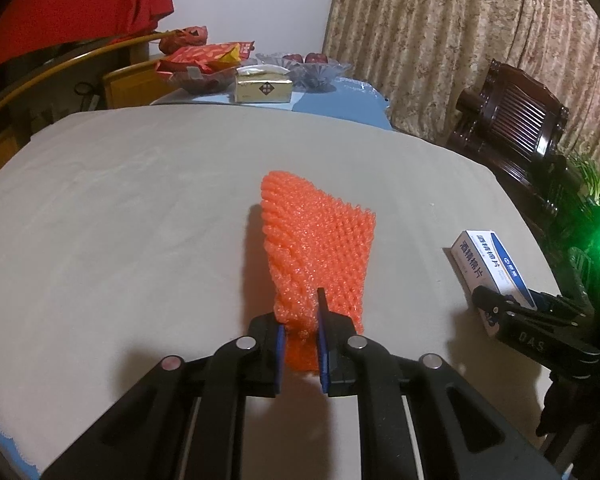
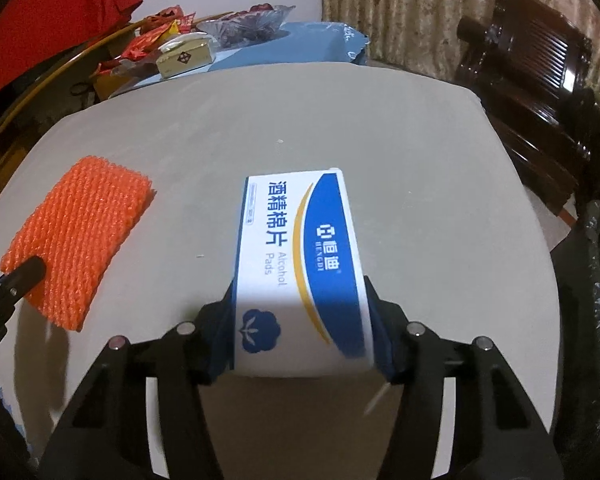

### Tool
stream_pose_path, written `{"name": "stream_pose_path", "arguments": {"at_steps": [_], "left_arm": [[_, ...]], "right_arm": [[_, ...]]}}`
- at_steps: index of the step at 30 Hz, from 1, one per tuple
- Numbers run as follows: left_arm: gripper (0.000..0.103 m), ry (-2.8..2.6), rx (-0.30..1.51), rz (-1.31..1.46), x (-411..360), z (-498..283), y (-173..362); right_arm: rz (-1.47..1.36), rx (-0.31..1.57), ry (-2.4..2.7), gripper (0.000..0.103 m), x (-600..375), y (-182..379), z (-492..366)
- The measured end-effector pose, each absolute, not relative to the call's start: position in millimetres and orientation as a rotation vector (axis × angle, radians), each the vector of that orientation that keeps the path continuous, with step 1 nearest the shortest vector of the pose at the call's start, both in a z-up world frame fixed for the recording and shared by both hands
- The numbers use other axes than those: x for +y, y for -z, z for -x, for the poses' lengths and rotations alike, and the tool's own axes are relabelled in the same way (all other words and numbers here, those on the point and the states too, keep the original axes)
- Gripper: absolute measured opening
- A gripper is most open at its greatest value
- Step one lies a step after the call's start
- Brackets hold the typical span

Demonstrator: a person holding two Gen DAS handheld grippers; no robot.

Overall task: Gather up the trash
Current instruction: 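Grasp the orange foam net with the left tool while the right tool grasps the white-and-blue box, then carry the orange net and box over the bin and release both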

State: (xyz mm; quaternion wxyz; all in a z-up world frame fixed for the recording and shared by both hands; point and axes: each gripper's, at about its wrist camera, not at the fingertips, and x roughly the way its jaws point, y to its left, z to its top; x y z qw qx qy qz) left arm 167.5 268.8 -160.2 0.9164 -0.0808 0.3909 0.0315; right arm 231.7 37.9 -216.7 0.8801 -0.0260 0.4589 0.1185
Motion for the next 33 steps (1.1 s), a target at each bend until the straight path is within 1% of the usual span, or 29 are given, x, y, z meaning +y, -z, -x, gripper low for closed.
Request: {"name": "stream_pose_path", "arguments": {"at_steps": [8,16,33], "left_arm": [[0.013,-0.046,0.778,0.158,257.9,-162.1,146.1],[0.013,-0.023,0.741,0.142,236.0,-153.1,116.5],[0.013,0.055,0.658,0.111,169.0,-130.9,52.0]], "right_arm": [[0.081,0.895,-0.319,0.054,33.3,180.0,-215.1],[0.064,0.851,-0.361,0.054,9.8,133.3,-193.0],[0.005,0.755,-0.361,0.054,-51.1,65.7,-151.7]]}}
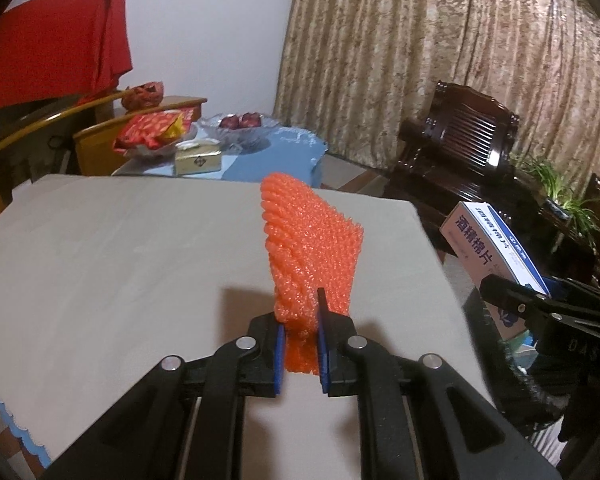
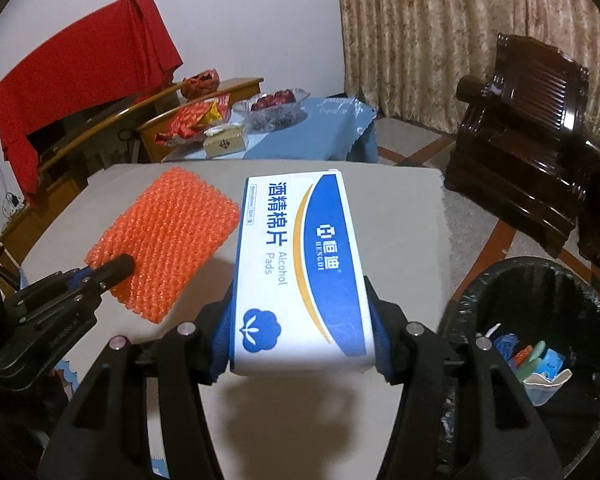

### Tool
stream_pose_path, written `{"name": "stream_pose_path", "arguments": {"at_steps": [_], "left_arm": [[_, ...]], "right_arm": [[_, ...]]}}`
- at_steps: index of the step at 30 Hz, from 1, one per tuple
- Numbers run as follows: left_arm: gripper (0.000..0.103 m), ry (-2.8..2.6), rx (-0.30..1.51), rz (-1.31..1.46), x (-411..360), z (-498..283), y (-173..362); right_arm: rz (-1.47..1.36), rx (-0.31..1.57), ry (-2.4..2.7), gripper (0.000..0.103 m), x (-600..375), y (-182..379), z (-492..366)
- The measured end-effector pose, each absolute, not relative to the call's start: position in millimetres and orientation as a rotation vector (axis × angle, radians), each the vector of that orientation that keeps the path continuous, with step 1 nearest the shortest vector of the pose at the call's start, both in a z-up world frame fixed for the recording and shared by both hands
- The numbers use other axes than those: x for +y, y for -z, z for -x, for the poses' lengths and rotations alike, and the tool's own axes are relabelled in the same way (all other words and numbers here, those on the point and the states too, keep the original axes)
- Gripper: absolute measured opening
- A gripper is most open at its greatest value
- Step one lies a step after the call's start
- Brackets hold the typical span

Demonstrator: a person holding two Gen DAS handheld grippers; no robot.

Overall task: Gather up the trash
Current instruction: 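Carry the orange net and box over the bin and release both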

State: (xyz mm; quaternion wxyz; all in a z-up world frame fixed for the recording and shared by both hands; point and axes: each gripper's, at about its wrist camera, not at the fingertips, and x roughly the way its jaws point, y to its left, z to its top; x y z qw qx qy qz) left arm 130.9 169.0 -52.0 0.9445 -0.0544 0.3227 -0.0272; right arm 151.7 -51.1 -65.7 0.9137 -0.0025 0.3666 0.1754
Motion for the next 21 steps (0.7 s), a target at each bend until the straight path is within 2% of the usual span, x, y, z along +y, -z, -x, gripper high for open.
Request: {"name": "stream_pose_path", "arguments": {"at_steps": [21], "left_arm": [[0.013,0.185,0.604,0.069,86.0,-107.5,19.3]], "right_arm": [[-0.033,0.678,-0.304,0.054,-121.2,32.3,-95.4]]}}
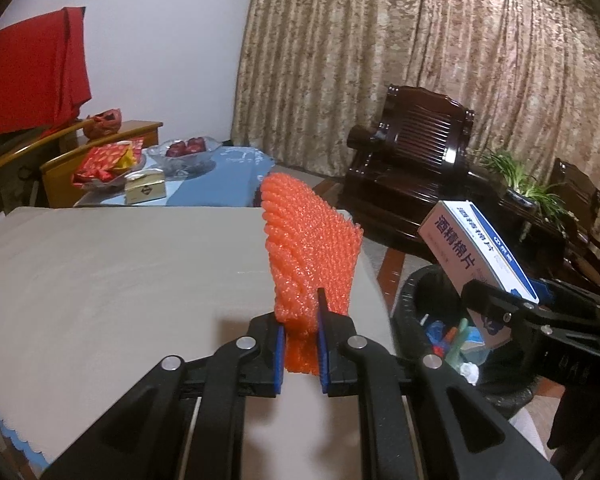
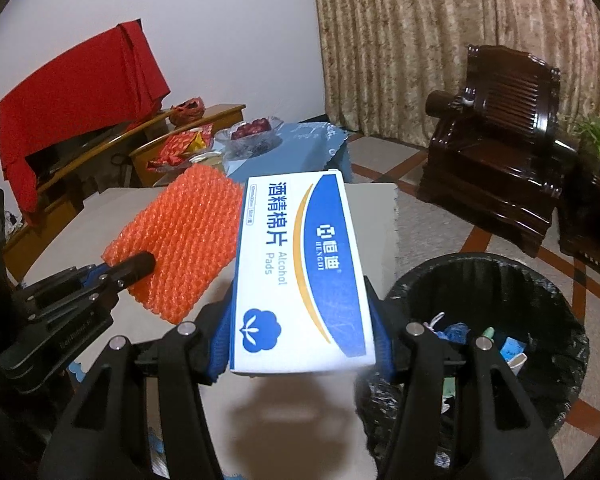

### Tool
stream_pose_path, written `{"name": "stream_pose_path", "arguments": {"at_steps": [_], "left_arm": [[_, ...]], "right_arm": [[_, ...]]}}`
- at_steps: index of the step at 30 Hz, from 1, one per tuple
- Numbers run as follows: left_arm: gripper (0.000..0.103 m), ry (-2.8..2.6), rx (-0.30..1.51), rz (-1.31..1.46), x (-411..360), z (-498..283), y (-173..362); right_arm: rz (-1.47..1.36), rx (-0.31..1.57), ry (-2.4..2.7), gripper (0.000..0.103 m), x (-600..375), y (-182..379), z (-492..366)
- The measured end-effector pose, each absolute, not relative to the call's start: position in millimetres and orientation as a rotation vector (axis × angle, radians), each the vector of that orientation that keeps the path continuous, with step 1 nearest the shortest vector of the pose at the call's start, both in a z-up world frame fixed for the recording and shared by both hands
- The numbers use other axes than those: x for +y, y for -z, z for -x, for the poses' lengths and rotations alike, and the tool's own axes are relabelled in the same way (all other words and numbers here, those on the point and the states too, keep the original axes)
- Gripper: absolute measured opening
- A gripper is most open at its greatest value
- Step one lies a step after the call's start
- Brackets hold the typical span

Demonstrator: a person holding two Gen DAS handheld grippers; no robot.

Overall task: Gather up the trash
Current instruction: 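Carry the orange net and box over the bin and release both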

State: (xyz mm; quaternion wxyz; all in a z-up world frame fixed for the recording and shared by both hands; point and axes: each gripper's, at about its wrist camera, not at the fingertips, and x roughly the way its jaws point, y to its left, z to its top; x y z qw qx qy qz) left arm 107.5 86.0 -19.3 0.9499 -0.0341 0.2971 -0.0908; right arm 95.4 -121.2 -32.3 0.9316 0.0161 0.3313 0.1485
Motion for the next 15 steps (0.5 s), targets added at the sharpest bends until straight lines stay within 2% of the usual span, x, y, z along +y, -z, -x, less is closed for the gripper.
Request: {"name": "stream_pose_path", "arguments": {"at_steps": [15], "left_arm": [[0.013,0.304,0.594,0.017,21.1,-103.6,13.6]], "right_arm": [[-0.084,0.632,-0.185,0.054,-189.6,25.9,-76.4]]}}
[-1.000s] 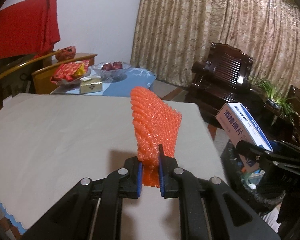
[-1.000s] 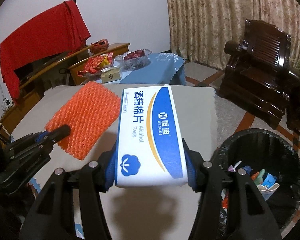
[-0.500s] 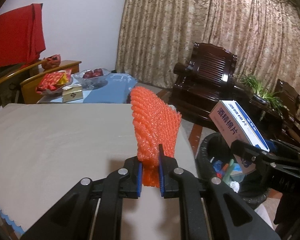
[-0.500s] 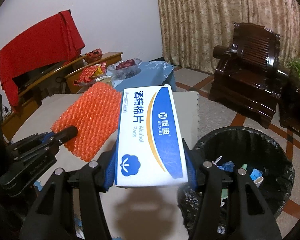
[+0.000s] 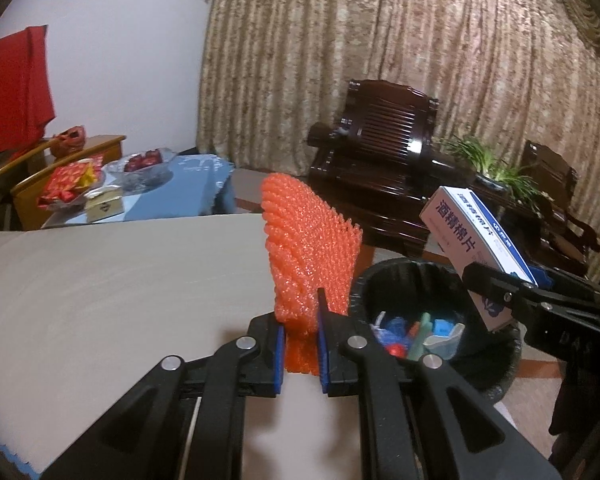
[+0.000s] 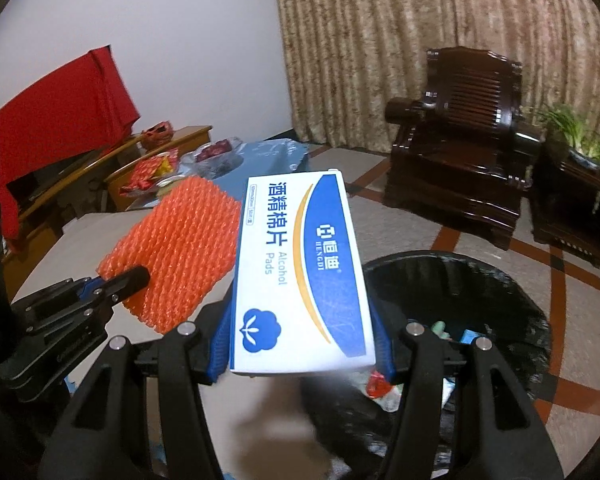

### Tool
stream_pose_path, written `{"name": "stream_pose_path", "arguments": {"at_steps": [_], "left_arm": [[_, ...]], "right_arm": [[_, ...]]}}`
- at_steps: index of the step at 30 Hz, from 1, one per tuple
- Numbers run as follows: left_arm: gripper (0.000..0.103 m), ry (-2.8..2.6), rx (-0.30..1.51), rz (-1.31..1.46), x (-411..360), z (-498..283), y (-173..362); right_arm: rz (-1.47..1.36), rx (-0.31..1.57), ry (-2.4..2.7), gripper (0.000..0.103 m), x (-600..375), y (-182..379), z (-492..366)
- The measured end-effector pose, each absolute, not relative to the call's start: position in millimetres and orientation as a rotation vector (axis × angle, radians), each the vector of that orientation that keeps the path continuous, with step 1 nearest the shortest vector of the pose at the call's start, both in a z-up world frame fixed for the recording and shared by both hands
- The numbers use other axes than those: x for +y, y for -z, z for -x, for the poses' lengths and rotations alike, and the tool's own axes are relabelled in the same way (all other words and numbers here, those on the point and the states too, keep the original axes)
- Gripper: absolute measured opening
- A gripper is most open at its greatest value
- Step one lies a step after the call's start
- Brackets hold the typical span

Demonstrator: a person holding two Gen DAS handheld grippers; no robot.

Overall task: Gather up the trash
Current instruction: 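Carry the orange net and box over the bin and release both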

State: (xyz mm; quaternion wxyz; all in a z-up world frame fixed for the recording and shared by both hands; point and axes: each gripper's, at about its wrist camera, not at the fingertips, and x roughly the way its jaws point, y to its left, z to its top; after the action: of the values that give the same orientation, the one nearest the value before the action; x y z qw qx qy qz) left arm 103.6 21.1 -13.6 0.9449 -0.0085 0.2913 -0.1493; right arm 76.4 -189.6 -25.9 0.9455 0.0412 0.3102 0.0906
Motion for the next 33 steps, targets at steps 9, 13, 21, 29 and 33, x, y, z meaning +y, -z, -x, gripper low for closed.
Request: {"name": "stream_pose_path", "arguments": {"at_steps": [9,13,21,29,33], "left_arm": [[0.013,0.414,0.614,-0.035,-36.8,-114.5,26.4],[0.013,0.458,0.626,-0.049,-60.7,-119.3,33.5],[0.013,0.524,0.647,-0.075,-100.6,-137.7,54.1],[0.013,0.556,0.683,-0.104,-133.4,-160.4,82.8],[0.025,0.572,0.716,-0.103,-144.2,-173.7,93.8]], "right_arm": [[-0.112,0.631,-0.054,0.054,-256.2,35.4,-73.4],[-0.111,0.64,0.004,0.054,-281.7,43.5,-74.5],[-0.097,0.685,0.083,0.054,-316.7,71.1,-82.3],[-0.094,0.733,0.098,0.055,-336.6,100.6,-105.5],[-0.084,0.752,0.114,0.066,-347.7,115.0,-118.9]]}}
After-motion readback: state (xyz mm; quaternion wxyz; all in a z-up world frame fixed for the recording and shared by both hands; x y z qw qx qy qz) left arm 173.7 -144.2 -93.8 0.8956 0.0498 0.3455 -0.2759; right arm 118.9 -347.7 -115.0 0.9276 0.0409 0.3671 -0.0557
